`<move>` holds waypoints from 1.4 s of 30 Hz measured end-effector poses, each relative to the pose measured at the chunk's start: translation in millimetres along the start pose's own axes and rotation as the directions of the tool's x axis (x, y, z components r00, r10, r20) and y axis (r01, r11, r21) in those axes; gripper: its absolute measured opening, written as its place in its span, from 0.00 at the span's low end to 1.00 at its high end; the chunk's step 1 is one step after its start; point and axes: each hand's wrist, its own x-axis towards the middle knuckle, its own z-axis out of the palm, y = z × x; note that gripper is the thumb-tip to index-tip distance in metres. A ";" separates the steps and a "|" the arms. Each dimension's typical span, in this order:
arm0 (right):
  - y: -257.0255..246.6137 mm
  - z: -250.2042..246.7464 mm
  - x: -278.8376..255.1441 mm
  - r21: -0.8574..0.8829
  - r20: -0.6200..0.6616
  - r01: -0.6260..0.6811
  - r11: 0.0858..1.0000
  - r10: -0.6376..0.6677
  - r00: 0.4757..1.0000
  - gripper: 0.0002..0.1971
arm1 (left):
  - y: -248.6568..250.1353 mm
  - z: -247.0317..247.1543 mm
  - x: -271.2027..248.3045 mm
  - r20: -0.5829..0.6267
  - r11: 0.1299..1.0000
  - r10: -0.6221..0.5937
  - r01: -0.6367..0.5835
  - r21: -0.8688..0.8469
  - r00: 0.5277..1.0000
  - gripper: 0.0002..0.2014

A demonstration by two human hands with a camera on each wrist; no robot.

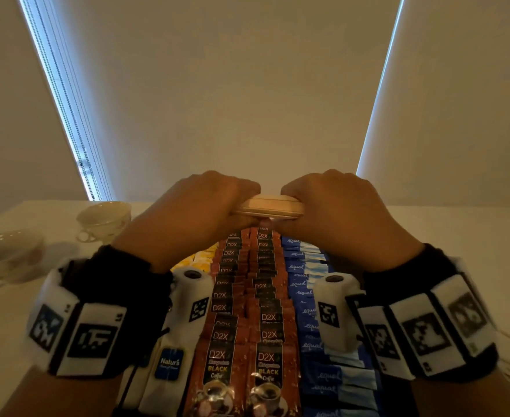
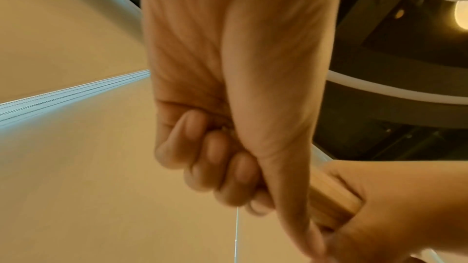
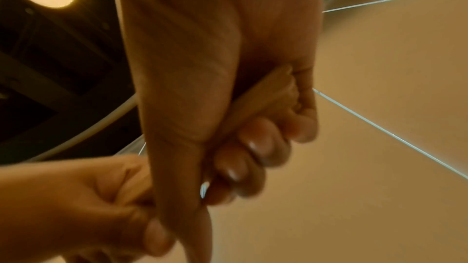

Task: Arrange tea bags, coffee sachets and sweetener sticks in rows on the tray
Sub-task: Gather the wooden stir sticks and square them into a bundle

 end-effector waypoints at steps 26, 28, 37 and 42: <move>24.3 -2.1 8.3 0.969 0.211 -0.242 0.053 0.335 0.918 0.24 | -1.4 2.3 6.4 0.069 0.980 -0.121 0.130 -0.151 0.990 0.45; 11.4 2.8 11.0 0.969 0.237 -0.244 -0.032 0.390 0.890 0.31 | 6.6 3.4 7.8 0.053 0.990 -0.099 0.104 -0.091 0.994 0.43; -0.1 4.1 13.2 0.969 0.217 -0.246 0.026 0.388 0.896 0.28 | 12.9 4.8 10.3 0.017 0.992 -0.119 0.119 0.031 0.993 0.27; -2.0 2.0 11.4 0.931 0.145 -0.248 0.267 0.350 0.925 0.18 | 20.3 7.8 10.6 -0.006 0.993 -0.115 0.115 -0.002 0.993 0.20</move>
